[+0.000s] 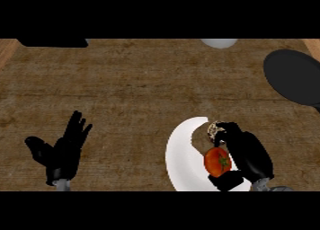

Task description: Pick the tomato from the plate and place it in the pan

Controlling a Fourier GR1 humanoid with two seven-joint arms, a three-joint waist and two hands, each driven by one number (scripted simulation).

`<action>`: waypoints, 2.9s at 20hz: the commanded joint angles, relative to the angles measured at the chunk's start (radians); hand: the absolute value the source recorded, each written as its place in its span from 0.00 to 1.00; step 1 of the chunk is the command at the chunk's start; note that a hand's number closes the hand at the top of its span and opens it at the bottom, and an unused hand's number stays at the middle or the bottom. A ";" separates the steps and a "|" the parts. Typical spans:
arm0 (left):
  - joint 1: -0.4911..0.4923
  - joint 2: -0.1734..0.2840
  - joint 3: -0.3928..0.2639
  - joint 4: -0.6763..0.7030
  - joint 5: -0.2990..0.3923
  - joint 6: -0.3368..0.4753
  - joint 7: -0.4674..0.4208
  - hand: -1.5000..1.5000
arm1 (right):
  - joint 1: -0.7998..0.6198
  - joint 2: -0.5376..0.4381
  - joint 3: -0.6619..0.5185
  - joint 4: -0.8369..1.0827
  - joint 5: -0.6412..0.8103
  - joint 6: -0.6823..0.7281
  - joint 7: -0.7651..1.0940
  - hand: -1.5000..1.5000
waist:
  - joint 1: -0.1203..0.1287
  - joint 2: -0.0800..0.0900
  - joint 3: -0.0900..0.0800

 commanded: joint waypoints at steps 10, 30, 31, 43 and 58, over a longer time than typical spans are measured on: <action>0.022 0.010 0.022 -0.002 0.002 0.007 0.038 0.50 | -0.066 -0.113 -0.215 -0.179 -0.026 -0.170 -0.171 1.00 | -0.034 0.006 0.006; -0.007 -0.025 -0.003 -0.014 -0.030 0.021 0.078 0.50 | -0.466 -0.156 -0.603 0.303 -0.250 -0.141 -0.285 1.00 | -0.006 0.015 0.007; -0.005 -0.029 0.005 0.033 -0.041 0.022 0.028 0.50 | -0.498 -0.193 -0.648 0.357 -0.237 -0.179 -0.297 1.00 | -0.001 0.019 0.007; -0.045 -0.026 0.005 0.009 -0.018 0.000 0.068 0.50 | -0.741 -0.273 -0.763 1.098 -0.203 -0.473 -0.640 1.00 | 0.055 0.042 0.012; -0.046 -0.036 -0.031 0.057 -0.048 -0.029 0.006 0.50 | -0.845 -0.374 -0.788 1.373 -0.159 -0.473 -0.699 0.00 | 0.101 0.070 0.017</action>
